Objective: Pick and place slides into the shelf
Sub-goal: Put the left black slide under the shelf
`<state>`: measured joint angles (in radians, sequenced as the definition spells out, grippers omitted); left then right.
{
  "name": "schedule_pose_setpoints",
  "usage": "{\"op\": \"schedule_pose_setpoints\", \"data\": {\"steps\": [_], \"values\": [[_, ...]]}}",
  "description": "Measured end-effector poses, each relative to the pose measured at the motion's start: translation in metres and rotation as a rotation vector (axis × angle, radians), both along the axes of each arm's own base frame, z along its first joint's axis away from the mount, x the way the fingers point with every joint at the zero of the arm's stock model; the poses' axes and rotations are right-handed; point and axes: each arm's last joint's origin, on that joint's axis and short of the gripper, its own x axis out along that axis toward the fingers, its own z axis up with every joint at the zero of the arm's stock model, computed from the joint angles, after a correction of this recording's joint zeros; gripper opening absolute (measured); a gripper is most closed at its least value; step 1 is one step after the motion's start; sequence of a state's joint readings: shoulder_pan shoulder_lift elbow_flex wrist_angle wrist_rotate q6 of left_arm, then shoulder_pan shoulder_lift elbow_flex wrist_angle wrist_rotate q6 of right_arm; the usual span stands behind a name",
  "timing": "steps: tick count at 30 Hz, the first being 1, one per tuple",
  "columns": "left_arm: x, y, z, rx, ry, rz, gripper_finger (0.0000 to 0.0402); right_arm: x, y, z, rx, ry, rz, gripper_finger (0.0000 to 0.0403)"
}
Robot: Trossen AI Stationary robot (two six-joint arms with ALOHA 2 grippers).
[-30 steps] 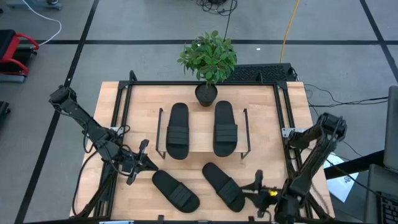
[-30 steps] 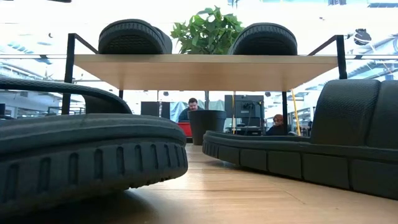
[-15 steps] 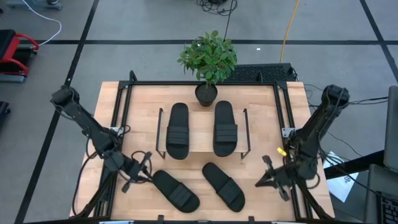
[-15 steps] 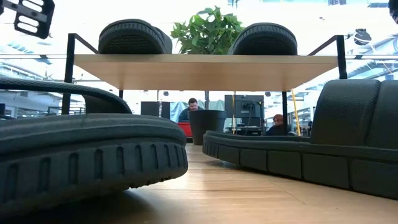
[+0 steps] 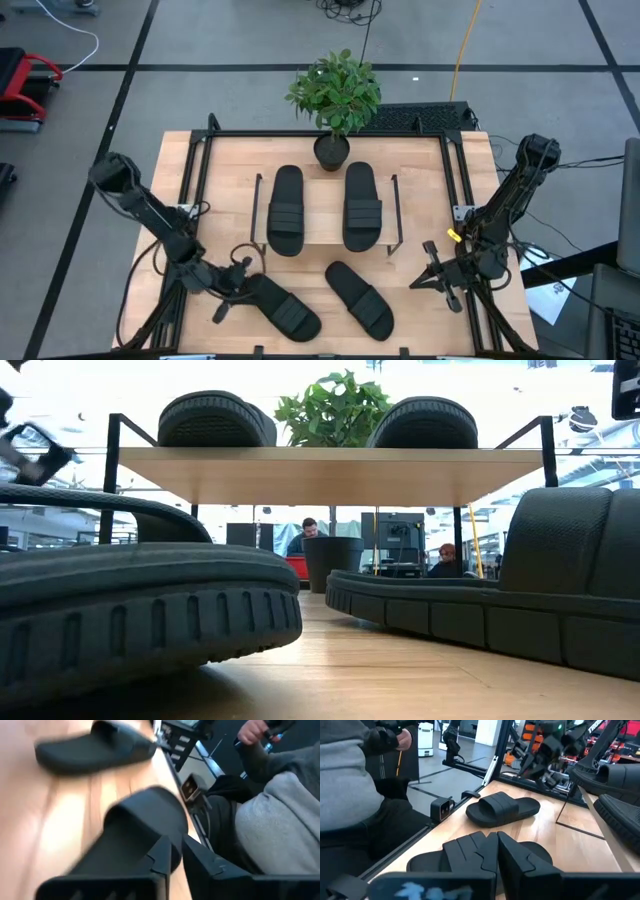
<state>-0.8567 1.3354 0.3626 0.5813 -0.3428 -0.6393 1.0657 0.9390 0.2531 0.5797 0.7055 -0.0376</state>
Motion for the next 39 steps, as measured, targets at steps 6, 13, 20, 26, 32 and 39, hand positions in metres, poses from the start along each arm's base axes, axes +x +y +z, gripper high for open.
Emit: {"op": "schedule_pose_setpoints", "data": {"steps": [6, 13, 20, 26, 32, 39], "values": [[0.007, -0.013, -0.021, -0.121, 0.049, 0.008, 0.0135, 0.000, 0.000, 0.000, -0.004, -0.001, 0.003, 0.0000], [0.014, -0.017, -0.026, -0.249, 0.073, 0.054, 0.0281, 0.000, 0.000, 0.000, 0.003, 0.002, 0.004, 0.0000], [0.033, -0.032, -0.028, -0.219, 0.086, 0.062, 0.0373, -0.001, 0.001, 0.000, 0.015, 0.011, 0.034, 0.0000], [0.052, -0.041, -0.038, -0.143, 0.180, 0.084, 0.0383, -0.001, 0.001, 0.000, 0.011, 0.010, 0.034, 0.0000], [0.068, -0.043, -0.042, -0.136, 0.201, 0.106, 0.0383, -0.001, 0.001, 0.000, 0.011, 0.010, 0.034, 0.0000], [0.069, -0.042, -0.043, -0.126, 0.202, 0.096, 0.0312, -0.001, 0.001, 0.000, 0.011, 0.010, 0.034, 0.0000]]}}
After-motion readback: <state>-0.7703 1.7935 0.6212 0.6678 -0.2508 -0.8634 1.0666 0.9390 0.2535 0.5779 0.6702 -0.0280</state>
